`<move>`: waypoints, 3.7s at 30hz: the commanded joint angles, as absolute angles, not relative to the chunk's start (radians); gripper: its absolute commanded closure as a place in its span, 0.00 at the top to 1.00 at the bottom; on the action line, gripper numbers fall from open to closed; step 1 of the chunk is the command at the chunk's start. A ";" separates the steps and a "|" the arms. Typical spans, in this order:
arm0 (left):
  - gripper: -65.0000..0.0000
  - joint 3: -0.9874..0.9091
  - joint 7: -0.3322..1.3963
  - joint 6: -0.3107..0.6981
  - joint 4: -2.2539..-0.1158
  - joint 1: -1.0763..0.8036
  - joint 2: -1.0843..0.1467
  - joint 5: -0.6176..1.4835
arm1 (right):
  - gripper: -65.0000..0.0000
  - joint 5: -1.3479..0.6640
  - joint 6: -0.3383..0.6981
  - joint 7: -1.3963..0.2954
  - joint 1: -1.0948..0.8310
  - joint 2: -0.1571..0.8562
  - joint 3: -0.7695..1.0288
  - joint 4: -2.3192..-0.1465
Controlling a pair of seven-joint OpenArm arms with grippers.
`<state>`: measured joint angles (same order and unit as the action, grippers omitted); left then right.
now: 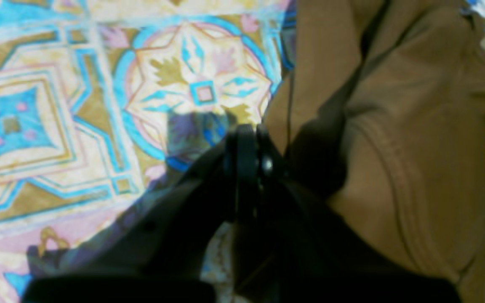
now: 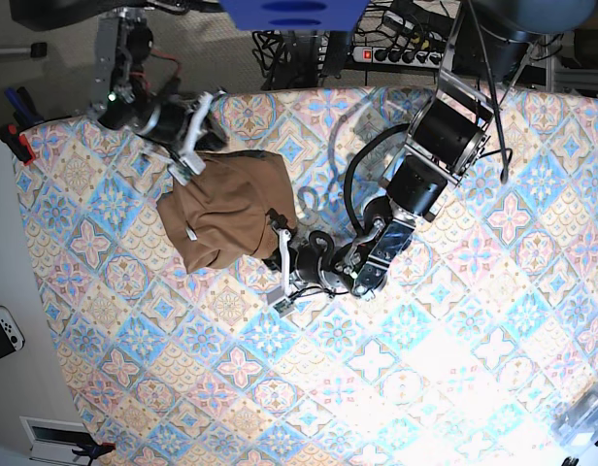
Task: Layout the t-shirt on the table in an organized manner, then fold the t-shirt properly
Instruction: 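Tuck and flatten the folded shirt bundle with both grippers, then open both grippers and lift them away from the folded shirt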
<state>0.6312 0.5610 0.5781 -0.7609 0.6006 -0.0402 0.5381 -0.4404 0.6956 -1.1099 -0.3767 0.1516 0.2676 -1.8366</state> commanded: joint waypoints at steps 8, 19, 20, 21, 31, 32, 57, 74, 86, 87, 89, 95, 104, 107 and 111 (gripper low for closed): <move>0.00 0.628 0.550 0.613 -0.779 0.581 -0.038 0.555 | 0.00 -0.449 0.698 -1.101 -0.377 0.160 0.268 -1.811; 0.00 0.628 0.552 0.684 -0.780 0.464 -0.042 0.561 | 0.00 -0.449 0.698 -1.101 -0.234 0.193 0.278 -1.633; 0.00 0.628 0.553 0.691 -0.780 0.452 -0.042 0.562 | 0.00 -0.449 0.698 -1.102 -0.229 0.200 0.278 -1.627; 0.00 0.628 0.565 0.696 -0.782 0.437 -0.042 0.562 | 0.00 -0.449 0.698 -1.102 -0.226 0.202 0.278 -1.623; 0.00 0.627 0.659 0.698 -0.909 0.344 -0.042 0.564 | 0.00 -0.447 0.698 -1.187 -0.088 0.269 0.337 -1.527; 0.00 0.627 0.661 0.698 -0.949 0.317 -0.042 0.564 | 0.00 -0.447 0.698 -1.194 -0.077 0.271 0.346 -1.518; 0.00 0.619 0.705 0.698 -1.082 0.371 -0.088 0.555 | 0.00 -0.447 0.698 -1.218 -0.071 0.295 0.355 -1.514; 0.00 0.452 0.743 0.591 -1.584 0.248 -0.274 0.555 | 0.00 -0.447 0.698 -1.264 -0.084 0.292 0.733 -1.888; 0.00 0.193 0.757 0.453 -1.971 -0.150 -0.409 0.555 | 0.00 -0.446 0.698 -1.270 -0.216 0.246 0.981 -1.893; 0.00 0.162 0.757 0.453 -1.982 -0.183 -0.409 0.555 | 0.00 -0.446 0.698 -1.270 -0.239 0.226 1.001 -1.893; 0.00 0.120 0.757 0.453 -1.998 -0.248 -0.410 0.555 | 0.00 -0.446 0.698 -1.268 -0.268 0.171 1.029 -1.893; 0.00 0.071 0.751 0.455 -2.011 -0.400 -0.426 0.555 | 0.00 -0.446 0.698 -1.268 -0.351 0.124 1.086 -1.908; 0.00 0.071 0.668 0.455 -2.012 -0.630 -0.440 0.447 | 0.00 -0.446 0.698 -1.099 -0.587 0.122 1.086 -1.914; 0.00 0.074 0.582 0.455 -2.009 -0.713 -0.438 0.392 | 0.00 -0.446 0.698 -1.070 -0.639 0.122 1.086 -1.910; 0.00 0.073 0.575 0.455 -1.995 -0.756 -0.438 0.371 | 0.00 -0.446 0.698 -1.064 -0.679 0.087 1.084 -1.906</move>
